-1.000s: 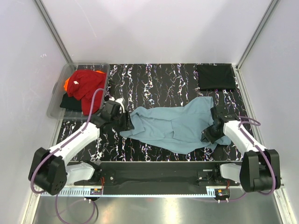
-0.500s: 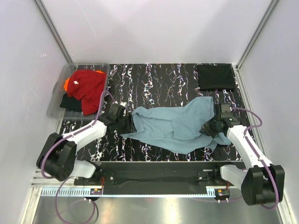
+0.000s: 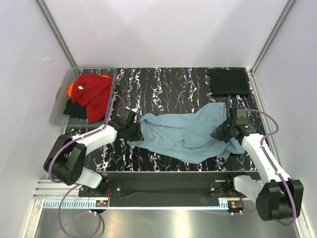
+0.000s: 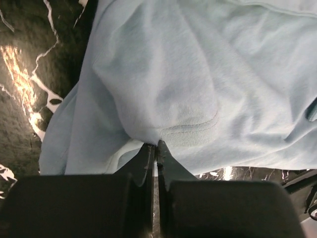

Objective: Fold and stack the t-shirts
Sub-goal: Flatten the tshirt out

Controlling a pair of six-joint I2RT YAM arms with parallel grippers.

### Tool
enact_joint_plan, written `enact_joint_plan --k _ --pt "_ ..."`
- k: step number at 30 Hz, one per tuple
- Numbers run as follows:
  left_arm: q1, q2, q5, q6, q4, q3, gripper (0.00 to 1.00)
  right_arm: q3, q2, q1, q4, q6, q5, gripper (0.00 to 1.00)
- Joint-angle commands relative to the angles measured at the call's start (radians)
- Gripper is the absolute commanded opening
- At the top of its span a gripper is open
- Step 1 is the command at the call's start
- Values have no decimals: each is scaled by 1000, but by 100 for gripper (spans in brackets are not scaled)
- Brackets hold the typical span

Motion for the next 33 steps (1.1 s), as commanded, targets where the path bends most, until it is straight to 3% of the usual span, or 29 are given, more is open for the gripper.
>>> enact_joint_plan --k 1,7,11,14,16,17,22,24,27,33 --pt "-4 -16 27 16 20 66 0 45 -31 -1 41 -24 -27 0" --pt "-6 -16 31 87 -113 180 0 75 -53 -1 44 -38 24 0" --pt "-4 -29 -98 175 -288 320 0 193 -5 -9 47 -95 73 0" --pt "-1 -26 -314 266 -429 492 0 374 59 -55 32 -135 117 0" --pt "3 -18 -501 315 -495 648 0 570 107 -85 -5 -153 122 0" --pt "12 -18 -591 364 -509 700 0 723 157 -169 -26 -153 122 0" --pt "20 -22 -778 469 -509 1059 0 1103 251 -271 -126 -165 119 0" --pt "20 -30 -854 489 -511 1135 0 1245 274 -279 -157 -179 146 0" --pt "22 -82 -862 472 -508 1215 0 1344 253 -279 -165 -190 166 0" --pt "19 -274 -735 408 -482 1193 0 1424 112 -279 -168 -217 153 0"
